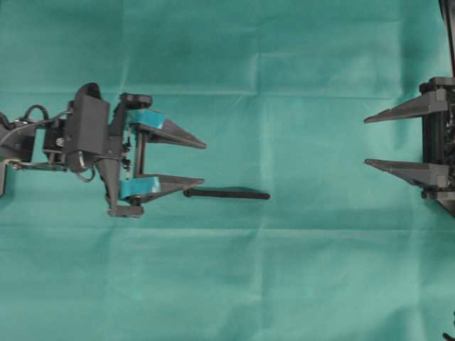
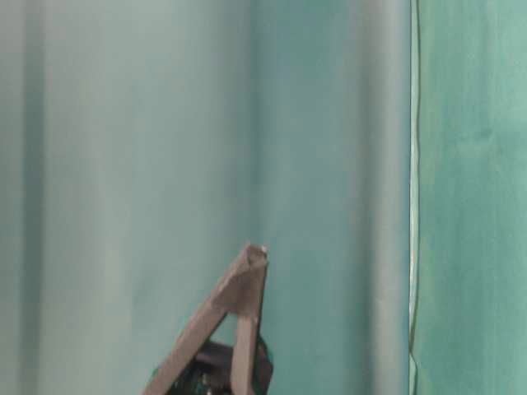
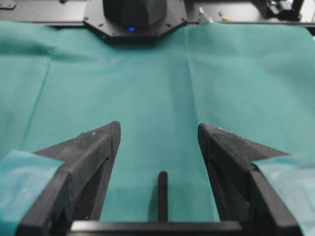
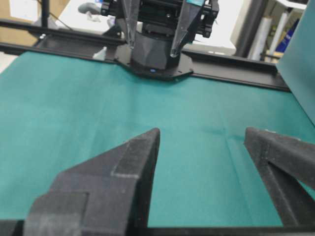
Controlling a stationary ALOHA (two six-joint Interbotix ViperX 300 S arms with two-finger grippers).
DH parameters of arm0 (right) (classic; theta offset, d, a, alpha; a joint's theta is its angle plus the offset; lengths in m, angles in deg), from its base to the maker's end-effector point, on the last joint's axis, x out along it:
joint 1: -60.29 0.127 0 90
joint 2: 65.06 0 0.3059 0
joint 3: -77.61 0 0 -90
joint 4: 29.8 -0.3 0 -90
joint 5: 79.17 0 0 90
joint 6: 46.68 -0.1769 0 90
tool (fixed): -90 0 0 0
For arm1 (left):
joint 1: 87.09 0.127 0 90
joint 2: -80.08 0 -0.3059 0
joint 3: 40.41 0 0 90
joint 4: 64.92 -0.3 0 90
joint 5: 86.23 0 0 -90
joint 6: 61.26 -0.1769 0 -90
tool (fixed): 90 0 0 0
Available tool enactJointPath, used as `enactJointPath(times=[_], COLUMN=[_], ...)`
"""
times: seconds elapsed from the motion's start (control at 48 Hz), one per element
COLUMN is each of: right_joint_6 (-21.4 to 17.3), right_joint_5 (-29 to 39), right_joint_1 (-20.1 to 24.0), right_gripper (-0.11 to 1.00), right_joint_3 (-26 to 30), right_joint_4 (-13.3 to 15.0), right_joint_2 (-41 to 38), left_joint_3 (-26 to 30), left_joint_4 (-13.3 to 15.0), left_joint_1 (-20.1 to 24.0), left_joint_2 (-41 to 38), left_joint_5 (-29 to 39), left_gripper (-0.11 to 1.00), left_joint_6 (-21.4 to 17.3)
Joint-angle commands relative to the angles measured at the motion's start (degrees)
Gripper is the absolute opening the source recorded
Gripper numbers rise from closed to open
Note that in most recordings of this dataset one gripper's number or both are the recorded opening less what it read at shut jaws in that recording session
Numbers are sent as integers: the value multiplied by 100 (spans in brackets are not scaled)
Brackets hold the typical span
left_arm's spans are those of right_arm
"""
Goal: Peel off the Velcro with your right arm.
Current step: 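Move the left gripper over the black Velcro strap and close on it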
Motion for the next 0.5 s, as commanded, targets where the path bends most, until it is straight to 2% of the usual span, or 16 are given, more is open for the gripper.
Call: enactJointPath(times=[0.0,0.104,0.229,0.479], right_joint_6=[0,0,0,0], right_joint_5=[-53,-53,-53,-62], right_joint_1=[-9,-18,-9,-9], right_gripper=[41,41,41,41], right_joint_3=[53,44,35,35], right_joint_4=[0,9,9,9], right_joint_2=[-18,-9,-9,-9], left_joint_3=[246,334,431,958], left_joint_4=[9,9,9,18], left_joint_1=[-18,-18,-9,-18], left_joint_2=[-44,-141,-167,-316], left_joint_5=[-26,53,475,2382], left_gripper=[65,65,65,64], left_joint_6=[-9,-9,0,18])
